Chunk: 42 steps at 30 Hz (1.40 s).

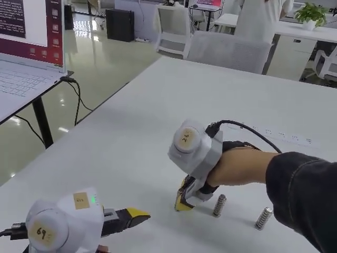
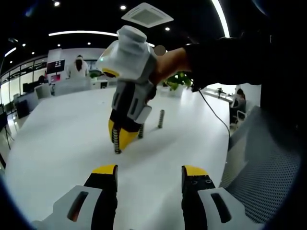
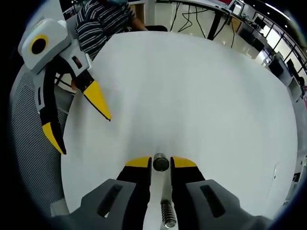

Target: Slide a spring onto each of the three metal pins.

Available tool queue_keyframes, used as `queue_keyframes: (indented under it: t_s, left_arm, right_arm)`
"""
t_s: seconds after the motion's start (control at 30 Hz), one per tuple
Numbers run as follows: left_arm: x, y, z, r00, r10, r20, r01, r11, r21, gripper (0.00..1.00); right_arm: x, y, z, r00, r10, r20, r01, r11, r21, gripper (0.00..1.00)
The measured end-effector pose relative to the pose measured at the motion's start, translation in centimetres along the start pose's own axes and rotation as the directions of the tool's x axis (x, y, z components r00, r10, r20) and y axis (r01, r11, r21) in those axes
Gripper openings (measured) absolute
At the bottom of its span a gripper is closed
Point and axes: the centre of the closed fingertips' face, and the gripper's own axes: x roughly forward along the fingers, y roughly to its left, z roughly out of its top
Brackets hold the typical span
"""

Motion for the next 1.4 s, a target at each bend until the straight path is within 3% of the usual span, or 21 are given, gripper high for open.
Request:
queue_keyframes:
  t_s: [0.7,1.4]
  left_arm:
    - [0.5,-0.5,0.1,0.9998,-0.021,-0.004,0.021,1.0,0.009,0.49]
    - [0.7,-0.7,0.3,0.9994,-0.032,-0.012,0.032,0.999,0.015,0.49]
  right_arm:
    - [-1.4,-0.4,-2.9,0.9997,-0.019,0.018,0.018,0.997,0.081,0.32]
    - [-2.8,-0.6,-4.0,0.9946,-0.072,0.075,0.061,0.988,0.143,0.46]
